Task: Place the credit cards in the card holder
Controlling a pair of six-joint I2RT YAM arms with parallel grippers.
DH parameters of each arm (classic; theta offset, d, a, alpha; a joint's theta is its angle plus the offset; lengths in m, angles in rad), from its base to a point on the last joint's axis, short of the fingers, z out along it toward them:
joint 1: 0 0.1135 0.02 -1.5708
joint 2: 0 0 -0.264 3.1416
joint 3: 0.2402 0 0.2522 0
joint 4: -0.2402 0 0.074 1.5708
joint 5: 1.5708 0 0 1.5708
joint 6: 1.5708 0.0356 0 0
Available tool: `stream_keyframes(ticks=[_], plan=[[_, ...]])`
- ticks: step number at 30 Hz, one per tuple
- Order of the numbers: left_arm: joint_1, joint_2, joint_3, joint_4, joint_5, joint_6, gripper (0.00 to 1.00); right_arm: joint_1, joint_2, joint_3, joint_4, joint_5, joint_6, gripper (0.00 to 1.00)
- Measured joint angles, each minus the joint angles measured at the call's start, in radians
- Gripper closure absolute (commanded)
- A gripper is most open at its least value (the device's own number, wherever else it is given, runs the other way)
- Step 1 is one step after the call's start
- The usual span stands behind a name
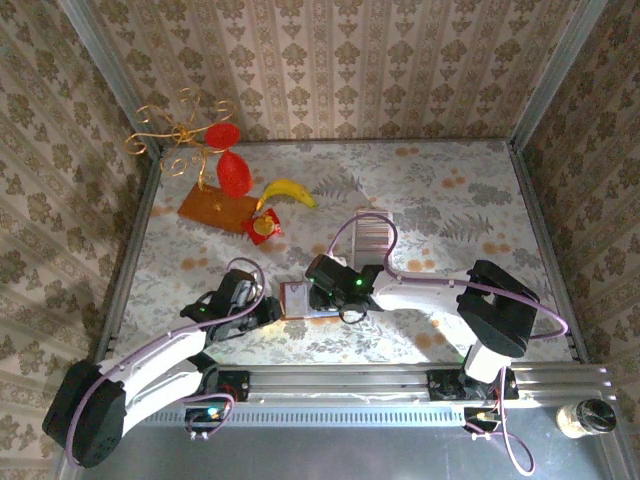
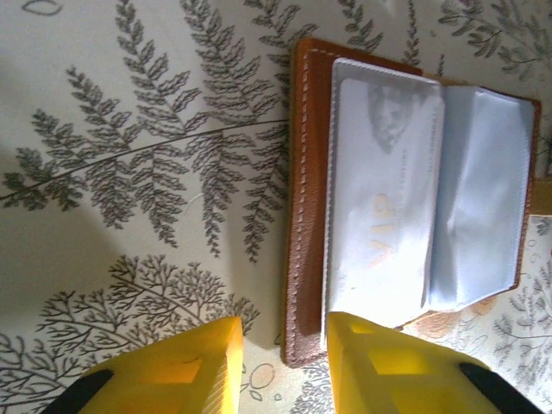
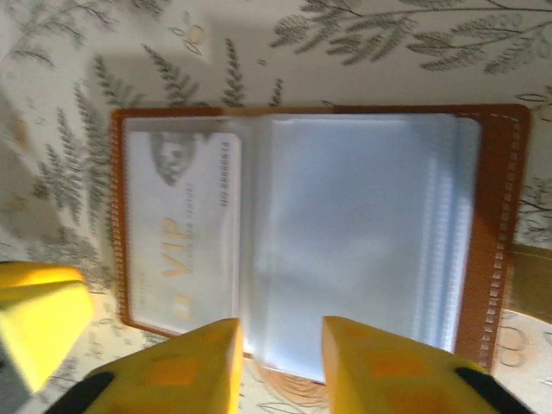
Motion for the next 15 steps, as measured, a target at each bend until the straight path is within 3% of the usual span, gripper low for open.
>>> stream_keyframes(ticks=[15], plan=[[0.011,0.144,0.051,0.007,0.018,0.027,0.74,0.005,0.069,0.012,-0.028,0.013,0.016,0.45]])
